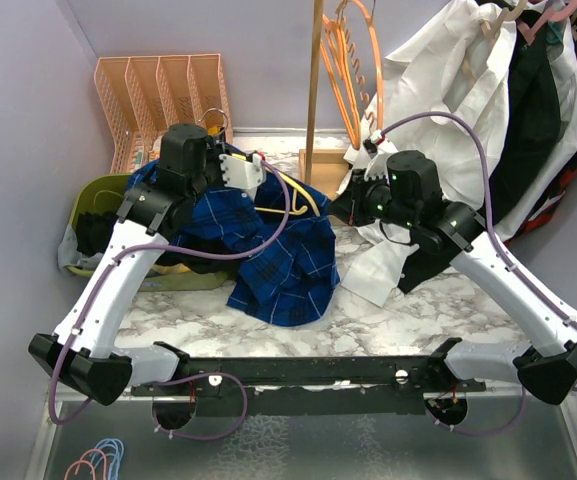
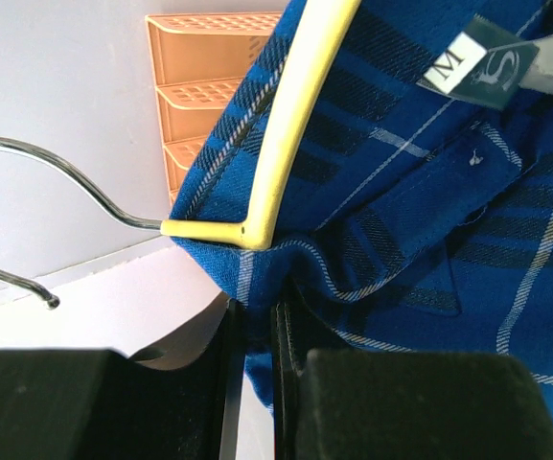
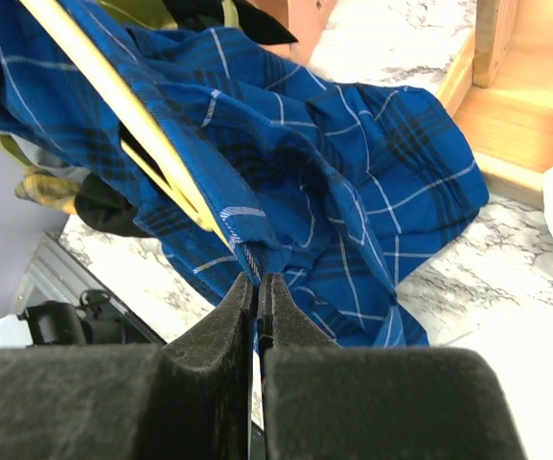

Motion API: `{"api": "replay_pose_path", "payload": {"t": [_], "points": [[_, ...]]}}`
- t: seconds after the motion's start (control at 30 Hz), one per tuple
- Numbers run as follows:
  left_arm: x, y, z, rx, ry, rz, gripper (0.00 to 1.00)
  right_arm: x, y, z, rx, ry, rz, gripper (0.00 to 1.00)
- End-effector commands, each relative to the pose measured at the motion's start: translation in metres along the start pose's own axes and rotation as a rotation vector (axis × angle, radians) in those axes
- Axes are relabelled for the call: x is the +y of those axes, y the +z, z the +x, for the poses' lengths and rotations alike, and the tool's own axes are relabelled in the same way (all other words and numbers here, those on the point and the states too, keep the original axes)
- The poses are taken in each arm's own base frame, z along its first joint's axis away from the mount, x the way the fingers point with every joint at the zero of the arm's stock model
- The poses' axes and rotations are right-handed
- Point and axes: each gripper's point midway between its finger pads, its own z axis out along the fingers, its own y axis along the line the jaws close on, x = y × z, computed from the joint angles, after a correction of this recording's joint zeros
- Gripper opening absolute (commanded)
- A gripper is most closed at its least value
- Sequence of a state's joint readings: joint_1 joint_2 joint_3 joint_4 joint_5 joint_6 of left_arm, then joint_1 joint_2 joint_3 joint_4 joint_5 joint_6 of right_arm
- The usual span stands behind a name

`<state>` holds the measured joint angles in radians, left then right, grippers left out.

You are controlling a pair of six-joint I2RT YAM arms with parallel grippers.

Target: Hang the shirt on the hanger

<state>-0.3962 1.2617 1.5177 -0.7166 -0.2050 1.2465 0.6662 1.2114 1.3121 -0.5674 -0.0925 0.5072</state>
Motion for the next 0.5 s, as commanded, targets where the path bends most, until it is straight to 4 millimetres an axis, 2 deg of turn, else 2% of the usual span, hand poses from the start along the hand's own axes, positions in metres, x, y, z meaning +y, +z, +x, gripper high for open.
{"api": "replay_pose_path", "payload": {"t": [0.0, 0.1, 0.17, 0.27, 0.37, 0.47], "points": [[0.051, -0.032, -0.001, 0.087, 0.016, -0.269, 0.0, -0.011, -0.003, 0.02, 0.143, -0.047, 0.045, 0.01], [0.043, -0.038, -0.026, 0.09, 0.1, -0.337, 0.0, 0.008, 0.003, 0.015, 0.171, -0.028, -0.035, 0.01], [0.036, -0.038, -0.036, 0.08, 0.118, -0.348, 0.0, 0.02, 0.009, 0.011, 0.161, -0.009, -0.097, 0.01], [0.034, -0.042, -0.049, -0.001, 0.009, -0.299, 0.0, 0.038, 0.019, -0.003, 0.085, 0.047, -0.185, 0.01], [0.021, -0.045, -0.067, -0.116, -0.095, -0.212, 0.0, 0.059, 0.03, -0.019, 0.02, 0.128, -0.298, 0.01], [0.007, -0.044, -0.082, -0.187, -0.185, -0.132, 0.0, 0.075, 0.052, -0.03, -0.005, 0.195, -0.36, 0.01]]}}
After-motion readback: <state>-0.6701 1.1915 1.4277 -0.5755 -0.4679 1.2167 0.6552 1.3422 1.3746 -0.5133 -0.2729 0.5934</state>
